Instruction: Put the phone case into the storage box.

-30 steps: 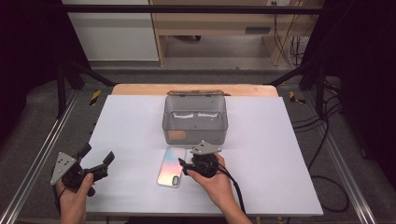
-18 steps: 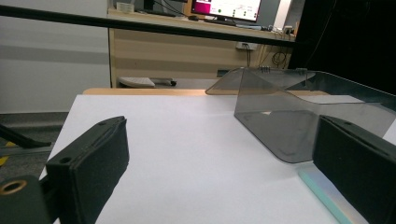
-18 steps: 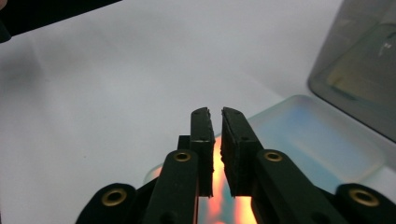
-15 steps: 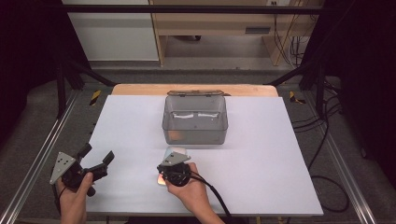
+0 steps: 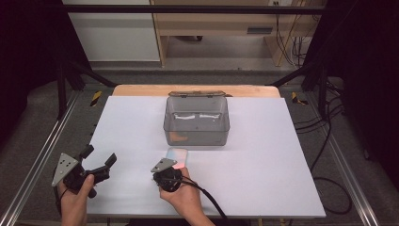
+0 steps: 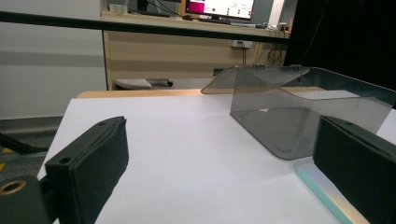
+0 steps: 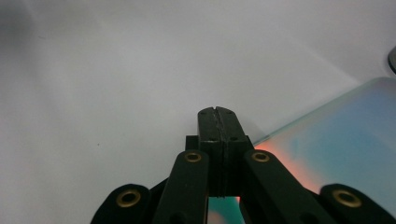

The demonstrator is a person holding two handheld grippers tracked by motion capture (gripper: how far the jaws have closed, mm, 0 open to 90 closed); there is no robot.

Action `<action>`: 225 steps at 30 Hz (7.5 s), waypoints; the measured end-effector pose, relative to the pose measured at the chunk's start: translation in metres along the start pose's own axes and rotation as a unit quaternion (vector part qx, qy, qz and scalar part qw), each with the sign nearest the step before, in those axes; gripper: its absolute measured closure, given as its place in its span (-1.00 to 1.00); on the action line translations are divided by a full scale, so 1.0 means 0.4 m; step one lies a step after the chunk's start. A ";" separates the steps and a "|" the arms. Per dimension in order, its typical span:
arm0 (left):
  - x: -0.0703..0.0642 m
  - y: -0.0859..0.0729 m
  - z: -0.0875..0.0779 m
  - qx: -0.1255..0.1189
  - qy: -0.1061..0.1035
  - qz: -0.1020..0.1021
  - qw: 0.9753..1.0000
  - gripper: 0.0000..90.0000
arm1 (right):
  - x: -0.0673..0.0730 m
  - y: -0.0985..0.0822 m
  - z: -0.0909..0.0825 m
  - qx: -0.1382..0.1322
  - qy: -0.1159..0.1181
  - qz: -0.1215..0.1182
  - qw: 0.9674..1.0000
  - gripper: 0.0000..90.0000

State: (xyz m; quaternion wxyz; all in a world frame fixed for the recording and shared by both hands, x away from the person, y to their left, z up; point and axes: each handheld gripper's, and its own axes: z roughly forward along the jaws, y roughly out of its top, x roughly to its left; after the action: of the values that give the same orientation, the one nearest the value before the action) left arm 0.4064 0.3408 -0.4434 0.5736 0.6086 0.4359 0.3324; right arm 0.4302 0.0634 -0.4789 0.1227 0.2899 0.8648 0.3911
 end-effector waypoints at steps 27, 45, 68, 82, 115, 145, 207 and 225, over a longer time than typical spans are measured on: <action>-0.022 -0.007 0.017 0.028 -0.029 0.042 0.998 -0.91 | -0.038 -0.041 -0.081 0.009 -0.003 -0.006 1.000 1.00; -0.020 -0.006 0.015 0.029 -0.027 0.042 0.998 -0.91 | -0.120 -0.132 -0.156 0.037 -0.044 0.012 0.998 1.00; -0.021 -0.007 0.015 0.031 -0.019 0.044 0.998 -0.92 | -0.258 -0.197 -0.230 -0.016 -0.068 0.054 0.996 -0.82; -0.023 -0.007 0.018 0.031 -0.019 0.042 0.998 -0.91 | -0.255 -0.185 -0.178 0.016 -0.064 0.039 0.997 -0.64; -0.331 0.182 0.253 0.033 -0.098 -0.013 0.995 -0.69 | -0.223 -0.071 -0.310 -0.232 -0.134 0.128 0.955 -0.61; -0.450 0.129 0.324 0.059 -0.144 -0.142 0.978 0.53 | -0.202 -0.088 -0.301 -0.284 -0.125 0.183 0.933 -0.61; -0.387 0.153 0.293 0.048 -0.121 -0.097 0.987 0.80 | -0.285 -0.180 -0.303 -0.151 -0.134 -0.005 0.979 -0.84; -0.407 0.202 0.328 0.053 -0.118 -0.094 0.987 0.80 | -0.382 -0.316 -0.460 -0.183 -0.196 0.056 0.962 -0.85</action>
State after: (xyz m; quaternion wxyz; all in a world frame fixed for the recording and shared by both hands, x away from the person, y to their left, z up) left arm 0.4722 0.1418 -0.3638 0.6167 0.6298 0.4370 0.1792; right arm 0.4208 -0.2055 -0.4535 0.3186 0.3818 0.7196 0.4847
